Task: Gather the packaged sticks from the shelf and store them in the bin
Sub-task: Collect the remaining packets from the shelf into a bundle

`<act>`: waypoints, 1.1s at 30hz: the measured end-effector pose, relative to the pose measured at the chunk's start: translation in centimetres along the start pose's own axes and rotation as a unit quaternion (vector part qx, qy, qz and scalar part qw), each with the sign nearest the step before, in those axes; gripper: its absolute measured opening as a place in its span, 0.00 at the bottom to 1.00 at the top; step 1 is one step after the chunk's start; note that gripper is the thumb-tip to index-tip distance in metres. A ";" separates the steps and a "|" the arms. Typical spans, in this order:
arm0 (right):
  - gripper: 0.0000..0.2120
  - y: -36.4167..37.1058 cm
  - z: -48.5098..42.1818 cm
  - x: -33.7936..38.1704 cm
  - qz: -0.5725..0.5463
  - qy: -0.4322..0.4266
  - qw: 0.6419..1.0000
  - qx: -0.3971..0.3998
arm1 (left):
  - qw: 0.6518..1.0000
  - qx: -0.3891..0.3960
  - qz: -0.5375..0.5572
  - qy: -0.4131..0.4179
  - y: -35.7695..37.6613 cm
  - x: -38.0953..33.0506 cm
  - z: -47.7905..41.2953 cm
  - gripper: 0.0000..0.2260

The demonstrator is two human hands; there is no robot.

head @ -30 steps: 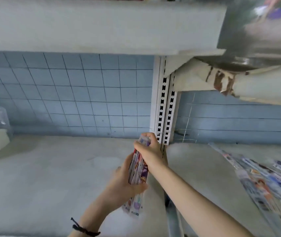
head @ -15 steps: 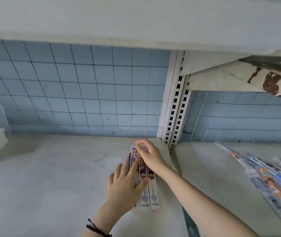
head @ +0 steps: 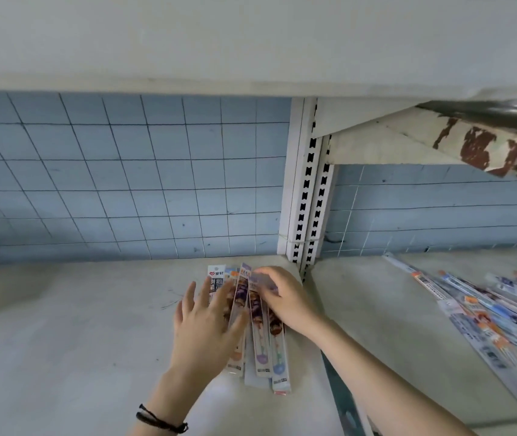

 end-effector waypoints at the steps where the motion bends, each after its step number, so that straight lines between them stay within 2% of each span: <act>1: 0.14 -0.7 0.4 -0.2 0.013 -0.002 1.000 0.005 | 0.998 -0.044 -0.013 0.039 -0.2 -0.4 -0.1 0.27; 3: 0.12 -2.4 1.4 -0.6 0.044 -0.006 0.999 0.021 | 0.985 -0.120 -0.037 0.115 -0.3 -1.8 -0.1 0.16; 5: 0.11 -4.6 2.6 -1.0 0.086 -0.021 0.996 0.021 | 0.977 -0.145 -0.043 0.150 -0.5 -4.1 0.0 0.12; 8: 0.12 -8.9 4.9 -2.5 0.196 -0.053 0.979 0.012 | 0.974 -0.112 -0.069 0.183 0.8 -8.7 0.6 0.13; 13: 0.20 -17.8 9.8 -8.4 0.292 -0.008 0.954 0.059 | 0.979 -0.052 -0.101 0.172 5.7 -17.5 1.9 0.18; 18: 0.22 -26.1 14.6 -13.5 0.282 0.034 0.956 0.075 | 0.985 -0.022 -0.104 0.136 10.3 -25.9 3.6 0.20; 23: 0.20 -31.1 17.2 -16.7 0.252 0.030 0.964 0.075 | 0.991 0.006 -0.085 0.100 13.3 -31.5 5.0 0.26; 28: 0.19 -32.7 18.7 -18.1 0.223 0.020 0.968 0.116 | 0.992 0.034 -0.081 0.092 14.5 -34.1 5.8 0.30; 31: 0.15 -33.2 18.7 -18.4 0.219 0.013 0.972 0.088 | 0.992 0.038 -0.075 0.090 14.7 -34.4 5.6 0.29; 33: 0.16 -33.1 18.4 -18.3 0.224 0.004 0.971 0.081 | 0.990 0.059 -0.083 0.099 15.0 -34.3 5.4 0.32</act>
Point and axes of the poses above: each hand's wrist, its own z-axis away from the middle knuckle, its own y-axis out of the palm, x = y × z, the point moved 1 cm from there along -z, towards the middle knuckle, and after that the axes turned 3 degrees about -z, right-handed, at the moved point
